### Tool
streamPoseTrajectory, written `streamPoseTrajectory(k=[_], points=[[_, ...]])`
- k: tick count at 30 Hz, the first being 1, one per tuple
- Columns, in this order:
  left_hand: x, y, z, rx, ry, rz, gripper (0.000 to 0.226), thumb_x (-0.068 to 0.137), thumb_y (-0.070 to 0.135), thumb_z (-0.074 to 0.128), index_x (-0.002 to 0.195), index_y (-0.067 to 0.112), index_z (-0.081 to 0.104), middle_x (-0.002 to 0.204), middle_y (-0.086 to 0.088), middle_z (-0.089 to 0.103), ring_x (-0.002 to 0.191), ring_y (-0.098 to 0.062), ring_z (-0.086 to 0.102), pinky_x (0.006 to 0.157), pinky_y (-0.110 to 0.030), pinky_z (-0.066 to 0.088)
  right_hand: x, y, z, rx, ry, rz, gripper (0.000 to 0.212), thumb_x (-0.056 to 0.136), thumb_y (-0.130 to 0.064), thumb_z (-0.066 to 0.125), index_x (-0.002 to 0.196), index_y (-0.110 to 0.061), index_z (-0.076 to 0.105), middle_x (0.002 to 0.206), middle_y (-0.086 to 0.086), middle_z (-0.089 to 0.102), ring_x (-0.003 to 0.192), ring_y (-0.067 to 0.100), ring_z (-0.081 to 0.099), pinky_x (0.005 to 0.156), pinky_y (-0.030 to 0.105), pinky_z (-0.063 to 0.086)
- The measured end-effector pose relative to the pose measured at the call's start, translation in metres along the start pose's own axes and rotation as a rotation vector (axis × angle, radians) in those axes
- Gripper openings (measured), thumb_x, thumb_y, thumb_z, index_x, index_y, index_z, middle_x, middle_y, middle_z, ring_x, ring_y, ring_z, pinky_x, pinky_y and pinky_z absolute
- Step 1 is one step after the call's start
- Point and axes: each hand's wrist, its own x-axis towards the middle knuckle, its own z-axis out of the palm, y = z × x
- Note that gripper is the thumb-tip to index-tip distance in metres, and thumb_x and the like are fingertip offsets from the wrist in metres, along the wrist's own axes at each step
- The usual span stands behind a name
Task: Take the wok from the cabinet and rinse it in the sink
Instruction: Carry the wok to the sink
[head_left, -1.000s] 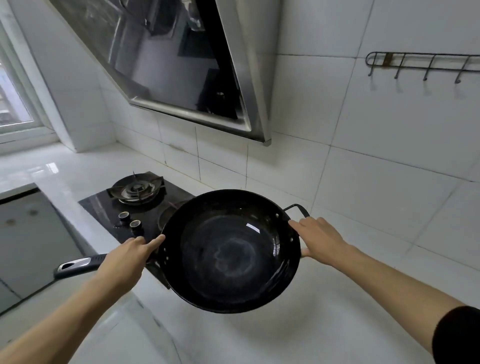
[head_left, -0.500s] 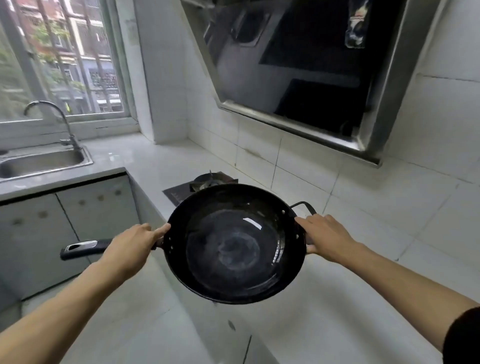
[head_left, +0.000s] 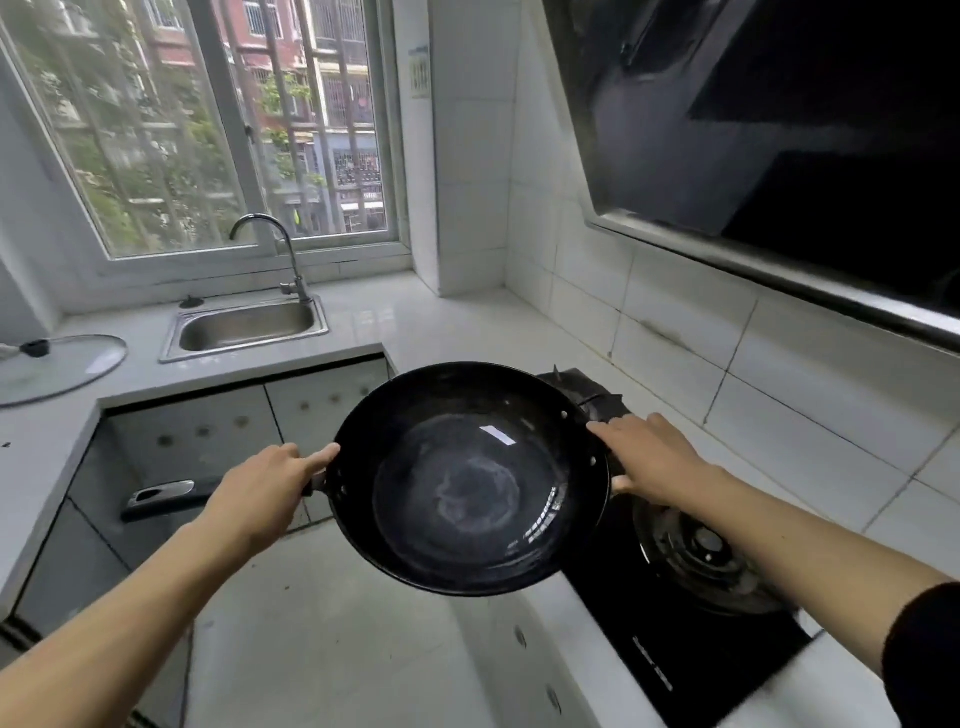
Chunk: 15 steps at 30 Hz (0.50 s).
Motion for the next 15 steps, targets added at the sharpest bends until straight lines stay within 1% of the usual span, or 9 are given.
streamPoseTrajectory(k=[4, 6, 9, 12, 15], points=[[0.040, -0.037, 0.003, 0.030, -0.033, -0.071, 0.078, 0.082, 0.003, 0.053, 0.142, 0.048, 0.031, 0.082, 0.005, 0.046, 0.068, -0.017, 0.050, 0.049, -0.029, 0.036, 0.082, -0.002, 0.005, 0.041, 0.030, -0.068, 0.058, 0.069, -0.052, 0.078, 0.114, -0.031, 0.049, 0.101, -0.009, 0.059, 0.102, 0.018, 0.056, 0.082, 0.035, 0.036], [0.054, -0.055, 0.004, 0.034, -0.041, -0.102, 0.078, 0.082, 0.004, 0.052, 0.142, 0.048, 0.031, 0.081, 0.004, 0.046, 0.068, -0.018, 0.050, 0.050, -0.031, 0.038, 0.121, -0.005, 0.004, 0.050, 0.050, -0.113, 0.054, 0.068, -0.053, 0.076, 0.110, -0.031, 0.049, 0.098, -0.009, 0.058, 0.099, 0.018, 0.056, 0.079, 0.034, 0.036], [0.072, -0.081, 0.004, 0.047, -0.046, -0.149, 0.076, 0.085, 0.007, 0.053, 0.144, 0.048, 0.028, 0.084, 0.004, 0.046, 0.070, -0.018, 0.050, 0.052, -0.030, 0.038, 0.174, -0.012, -0.002, 0.044, 0.077, -0.167, 0.051, 0.068, -0.055, 0.074, 0.107, -0.032, 0.050, 0.096, -0.009, 0.060, 0.097, 0.018, 0.058, 0.073, 0.035, 0.036], [0.085, -0.109, 0.010, 0.044, -0.039, -0.200, 0.075, 0.086, 0.007, 0.050, 0.144, 0.049, 0.027, 0.086, 0.004, 0.045, 0.072, -0.017, 0.049, 0.057, -0.033, 0.046, 0.223, -0.027, -0.002, 0.024, 0.092, -0.208, 0.050, 0.071, -0.053, 0.074, 0.108, -0.031, 0.050, 0.097, -0.007, 0.060, 0.097, 0.020, 0.058, 0.073, 0.036, 0.036], [0.099, -0.141, 0.017, 0.020, -0.038, -0.241, 0.075, 0.086, 0.006, 0.047, 0.144, 0.049, 0.026, 0.090, 0.004, 0.046, 0.077, -0.017, 0.051, 0.061, -0.033, 0.048, 0.270, -0.050, -0.005, 0.029, 0.095, -0.254, 0.048, 0.073, -0.048, 0.074, 0.112, -0.031, 0.051, 0.095, -0.007, 0.059, 0.096, 0.019, 0.057, 0.073, 0.033, 0.032]])
